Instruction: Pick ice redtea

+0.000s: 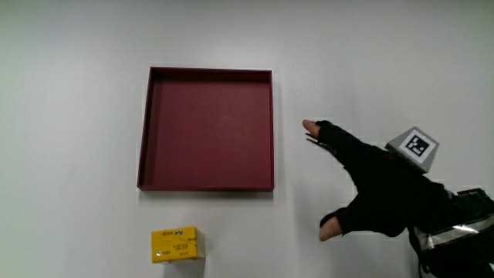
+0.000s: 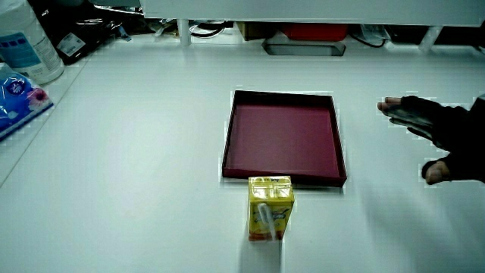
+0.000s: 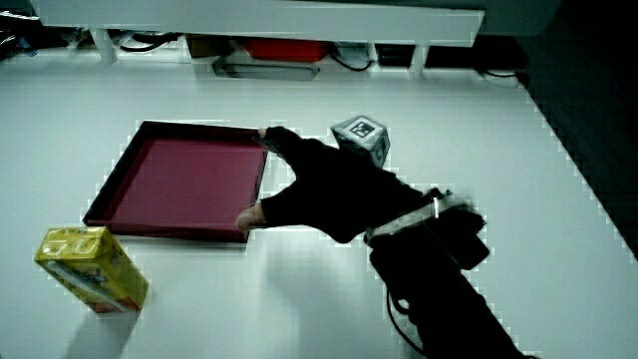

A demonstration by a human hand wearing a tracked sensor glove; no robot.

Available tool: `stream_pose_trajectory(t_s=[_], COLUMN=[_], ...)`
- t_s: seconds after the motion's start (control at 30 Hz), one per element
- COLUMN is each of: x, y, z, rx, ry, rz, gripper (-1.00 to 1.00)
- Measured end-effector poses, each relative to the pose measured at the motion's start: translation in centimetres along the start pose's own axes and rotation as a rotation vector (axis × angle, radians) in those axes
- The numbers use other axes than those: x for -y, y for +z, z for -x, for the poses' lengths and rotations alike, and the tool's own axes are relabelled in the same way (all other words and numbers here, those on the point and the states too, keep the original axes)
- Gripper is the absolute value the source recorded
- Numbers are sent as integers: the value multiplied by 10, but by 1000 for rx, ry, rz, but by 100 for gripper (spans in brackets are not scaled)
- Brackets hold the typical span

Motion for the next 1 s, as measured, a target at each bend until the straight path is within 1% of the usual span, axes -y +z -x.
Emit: stream_pose_trajectory(t_s=[0.07, 0.17, 0.2, 0.23, 0.27, 0.3, 0.33, 0.37, 0.4, 0.43, 0.47, 0.53, 0.57, 0.6, 0.63, 0.67, 0.7, 0.73, 0.77, 0.8, 0.83, 0.87, 0.93, 0.97, 1.0], x=[-7, -17, -21, -24, -29, -32, -35, -40, -44, -47, -51, -55, -59, -63, -64, -68, -71, -74, -77, -79, -81, -84, -89, -94, -97], y=[-9, -22, -26, -30, -33, -38, -42, -45, -49, -53, -56, -64, -67, -70, -74, -78, -81, -84, -87, -91, -95, -99, -106, -109, -112], z=[3, 3, 4, 4, -1, -1, 3, -1, -5, -3, -4, 1, -2, -4, 0, -3, -3, -6, -7, -7, -4, -3, -2, -5, -4], rx=[1, -2, -22, -14, 3, -3, -22, 15, 21, 0, 8, -10, 9, 16, -7, -40, -25, -3, -19, -15, -43, -55, -28, -13, 9], ry=[-41, -33, -17, -31, -1, -4, -25, -5, 35, 35, 49, 25, 33, 51, -12, 43, 51, 47, 56, 32, 18, 31, -5, 33, 38], rz=[29, 65, 76, 81, 87, 97, 110, 118, 126, 140, 144, 168, 176, 182, 201, 211, 216, 213, 227, 236, 252, 262, 273, 272, 272], gripper=[0, 0, 0, 0, 0, 0, 0, 0, 0, 0, 0, 0, 0, 0, 0, 0, 0, 0, 0, 0, 0, 0, 0, 0, 0])
